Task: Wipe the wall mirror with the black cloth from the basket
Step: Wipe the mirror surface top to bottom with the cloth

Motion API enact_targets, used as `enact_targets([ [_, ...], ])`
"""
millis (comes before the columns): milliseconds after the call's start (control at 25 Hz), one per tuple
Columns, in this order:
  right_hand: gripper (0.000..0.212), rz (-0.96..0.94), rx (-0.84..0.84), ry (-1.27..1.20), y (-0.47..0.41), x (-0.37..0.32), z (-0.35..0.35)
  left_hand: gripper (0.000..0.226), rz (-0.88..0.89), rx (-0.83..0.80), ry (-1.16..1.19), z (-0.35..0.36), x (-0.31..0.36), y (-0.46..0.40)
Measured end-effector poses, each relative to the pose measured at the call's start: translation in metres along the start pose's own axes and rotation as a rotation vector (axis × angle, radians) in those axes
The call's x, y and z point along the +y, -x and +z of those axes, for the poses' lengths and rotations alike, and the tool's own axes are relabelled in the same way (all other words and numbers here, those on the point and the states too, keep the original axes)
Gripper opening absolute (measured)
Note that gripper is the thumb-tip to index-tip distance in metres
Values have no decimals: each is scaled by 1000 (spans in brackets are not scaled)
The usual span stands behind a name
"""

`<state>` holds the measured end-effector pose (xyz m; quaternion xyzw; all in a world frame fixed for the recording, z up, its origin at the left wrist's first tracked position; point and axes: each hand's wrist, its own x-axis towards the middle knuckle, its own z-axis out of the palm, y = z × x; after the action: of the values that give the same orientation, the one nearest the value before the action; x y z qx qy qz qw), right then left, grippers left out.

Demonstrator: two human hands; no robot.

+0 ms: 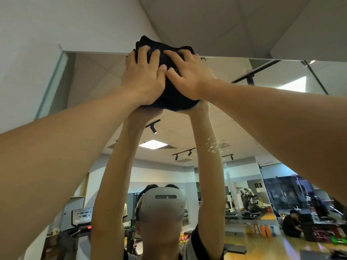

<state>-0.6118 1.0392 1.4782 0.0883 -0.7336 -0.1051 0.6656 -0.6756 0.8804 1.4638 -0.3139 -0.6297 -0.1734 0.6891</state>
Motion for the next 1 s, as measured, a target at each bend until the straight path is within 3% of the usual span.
enact_targets([
  [280, 71, -18, -1, 6, 15, 68, -20, 55, -1, 14, -25, 27, 65, -17],
  [1000, 82, 6, -20, 0, 73, 257, -77, 66, -18, 15, 64, 105, 248, -59],
])
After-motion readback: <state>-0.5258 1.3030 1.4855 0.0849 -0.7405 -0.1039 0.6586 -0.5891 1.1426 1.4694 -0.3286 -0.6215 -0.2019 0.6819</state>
